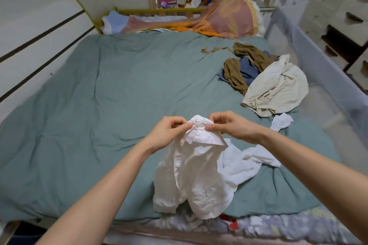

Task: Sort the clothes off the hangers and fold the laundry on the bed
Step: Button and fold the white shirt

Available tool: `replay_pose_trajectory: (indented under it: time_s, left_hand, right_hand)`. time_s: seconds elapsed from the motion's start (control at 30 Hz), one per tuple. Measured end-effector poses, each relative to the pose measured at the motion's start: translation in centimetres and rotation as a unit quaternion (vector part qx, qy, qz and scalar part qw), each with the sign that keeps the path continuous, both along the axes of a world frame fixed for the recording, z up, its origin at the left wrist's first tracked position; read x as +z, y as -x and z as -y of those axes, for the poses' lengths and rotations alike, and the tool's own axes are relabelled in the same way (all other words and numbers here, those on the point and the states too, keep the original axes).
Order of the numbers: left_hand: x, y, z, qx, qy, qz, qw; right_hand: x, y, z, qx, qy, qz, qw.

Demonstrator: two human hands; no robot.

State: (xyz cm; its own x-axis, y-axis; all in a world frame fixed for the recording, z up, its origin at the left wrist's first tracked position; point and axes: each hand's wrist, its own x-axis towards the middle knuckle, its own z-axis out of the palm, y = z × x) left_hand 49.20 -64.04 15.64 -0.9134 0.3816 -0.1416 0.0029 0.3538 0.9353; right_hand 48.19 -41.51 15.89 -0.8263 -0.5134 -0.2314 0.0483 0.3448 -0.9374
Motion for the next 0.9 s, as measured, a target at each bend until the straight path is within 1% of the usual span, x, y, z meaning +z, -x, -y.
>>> replay_pose_trajectory:
  time_s: [0.07,0.13,0.23,0.3,0.37,0.4,0.47,0.5,0.53,0.6,0.7,0.73,0.77,0.83,0.87,0.9]
  left_hand:
    - [-0.7,0.6,-1.3,-0.005,-0.029,0.039,0.999]
    - [-1.4,1.5,-3.4,-0.024,-0.027,0.052,0.998]
    - [-2.3,2.3,-9.0,-0.113,0.019,0.042,0.993]
    - [-3.0,2.1,-13.8,-0.191,0.064,0.004,0.979]
    - [-4.0,1.6,-18.6,-0.256,0.091,-0.046,0.961]
    - [-4.6,1.3,-20.9,-0.283,0.098,-0.058,0.952]
    - [-6.1,0.6,-25.4,-0.335,0.110,-0.065,0.934]
    - [-6.9,0.1,-27.8,-0.367,0.120,-0.069,0.920]
    - [-7.5,-0.3,-29.4,-0.397,0.132,-0.078,0.905]
    - [-9.0,-1.9,-33.2,-0.477,0.147,-0.094,0.862]
    - [-10.9,-5.3,-37.4,-0.592,0.155,-0.086,0.786]
    - [-11.4,-6.4,-38.5,-0.612,0.150,-0.077,0.772]
    - [-11.6,-7.3,-39.3,-0.622,0.138,-0.065,0.768]
    - [-11.6,-8.1,-41.0,-0.617,0.131,-0.048,0.774]
    - [-11.4,-8.0,-41.8,-0.615,0.140,-0.057,0.774]
    - [-11.2,-7.7,-42.3,-0.621,0.151,-0.079,0.765]
  right_hand:
    - [0.7,-1.0,-2.1,0.007,-0.053,-0.021,0.998]
    - [1.2,-2.5,-5.0,0.020,-0.122,-0.040,0.992]
    - [1.3,-5.6,-10.1,0.018,-0.197,-0.016,0.980]
    - [1.2,-8.1,-13.7,-0.006,-0.239,0.007,0.971]
    - [1.0,-10.5,-17.1,-0.023,-0.299,0.012,0.954]
    - [0.8,-11.7,-18.5,-0.017,-0.355,0.004,0.935]
    - [0.5,-13.7,-20.7,0.009,-0.480,-0.007,0.877]
    - [0.7,-14.8,-21.4,0.017,-0.518,-0.006,0.855]
    - [0.8,-15.4,-21.8,0.027,-0.539,0.001,0.842]
    - [1.1,-17.4,-23.0,0.030,-0.564,0.015,0.825]
    - [0.8,-20.7,-24.9,0.034,-0.595,-0.005,0.803]
    - [0.5,-21.9,-25.5,0.039,-0.610,-0.016,0.791]
    - [0.3,-22.9,-25.9,0.046,-0.625,-0.030,0.779]
    - [0.1,-24.6,-27.0,0.048,-0.644,-0.041,0.763]
    - [0.1,-25.2,-27.6,0.042,-0.646,-0.045,0.761]
    - [0.1,-25.6,-28.4,0.031,-0.646,-0.050,0.761]
